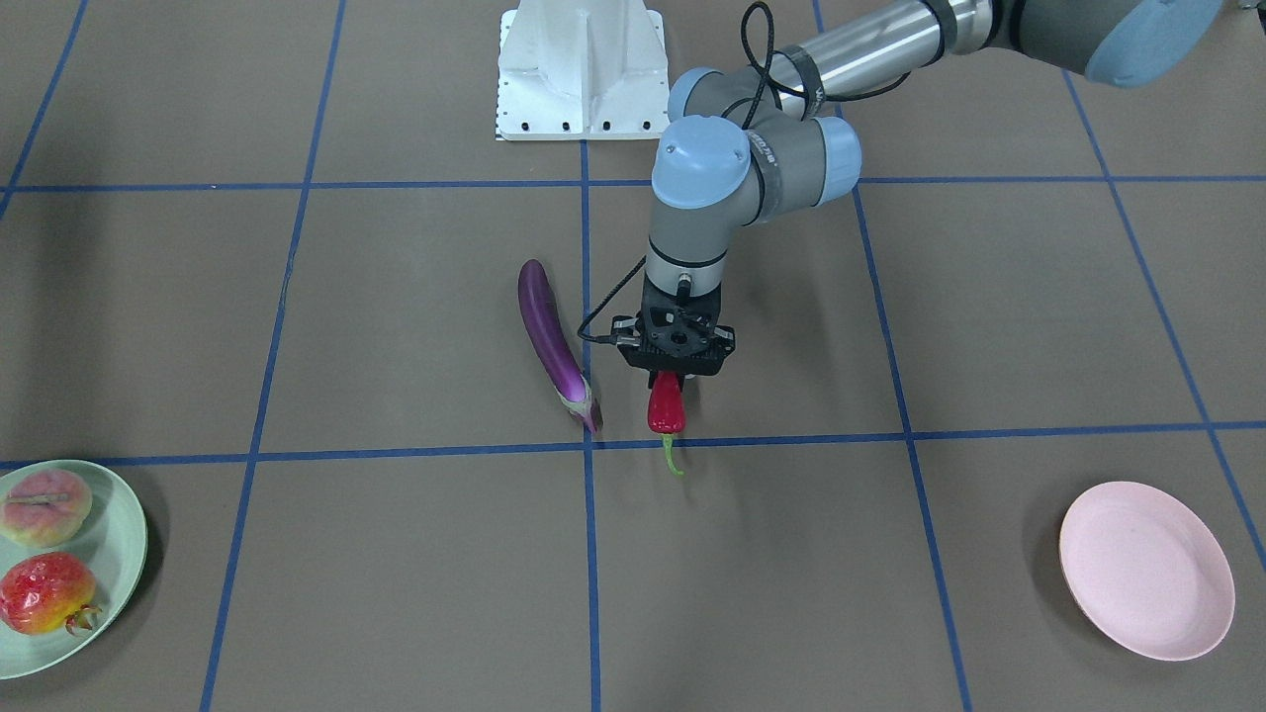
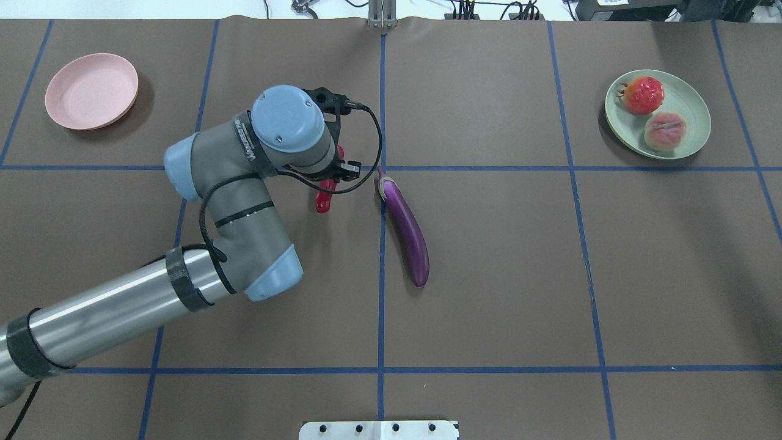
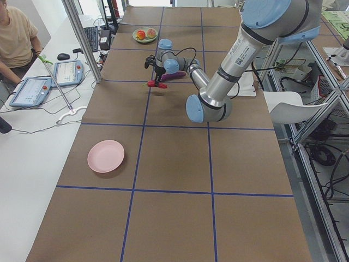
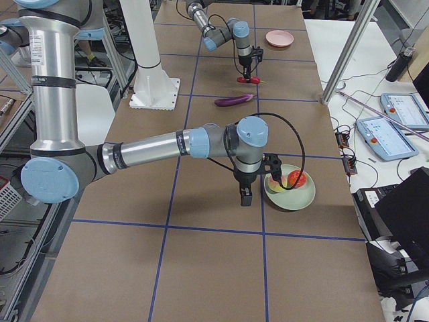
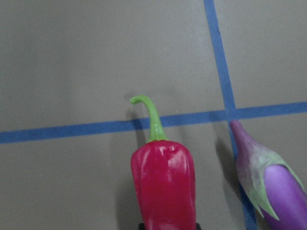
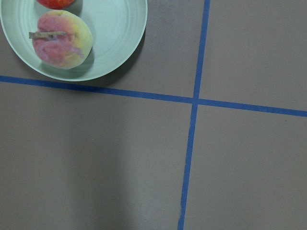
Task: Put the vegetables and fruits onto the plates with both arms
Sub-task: 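Carry the chili pepper with the left gripper onto the pink plate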
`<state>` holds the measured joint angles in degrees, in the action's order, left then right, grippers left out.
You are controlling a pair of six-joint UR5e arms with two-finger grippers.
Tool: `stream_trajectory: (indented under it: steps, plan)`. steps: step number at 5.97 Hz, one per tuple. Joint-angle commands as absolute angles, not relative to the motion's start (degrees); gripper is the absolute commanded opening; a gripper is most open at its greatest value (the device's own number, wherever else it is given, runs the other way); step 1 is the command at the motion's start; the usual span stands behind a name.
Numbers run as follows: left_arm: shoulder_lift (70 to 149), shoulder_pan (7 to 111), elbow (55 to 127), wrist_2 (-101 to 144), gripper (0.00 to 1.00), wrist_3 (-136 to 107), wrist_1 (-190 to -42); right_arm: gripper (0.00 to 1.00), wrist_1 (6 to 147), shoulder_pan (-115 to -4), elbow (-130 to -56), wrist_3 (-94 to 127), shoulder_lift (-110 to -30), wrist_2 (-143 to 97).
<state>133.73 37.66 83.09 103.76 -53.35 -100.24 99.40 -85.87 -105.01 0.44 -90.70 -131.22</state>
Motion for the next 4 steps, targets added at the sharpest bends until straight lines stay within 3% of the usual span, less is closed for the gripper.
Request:
stream_trajectory:
  steps: [1, 2, 4]
  plan:
    - [128.4, 52.1, 83.1, 118.9, 0.00, -34.4, -99.1, 1.00, 99.4, -85.9, -104.9, 0.4, -90.7, -131.2]
    - [124.0, 59.1, 81.5, 123.1, 0.00, -22.4, -99.2, 1.00, 99.4, -85.9, -104.9, 0.4, -90.7, -131.2]
    - [122.4, 68.1, 67.8, 122.7, 0.00, -3.5, -103.4, 1.00, 99.4, -85.9, -104.9, 0.4, -90.7, -131.3]
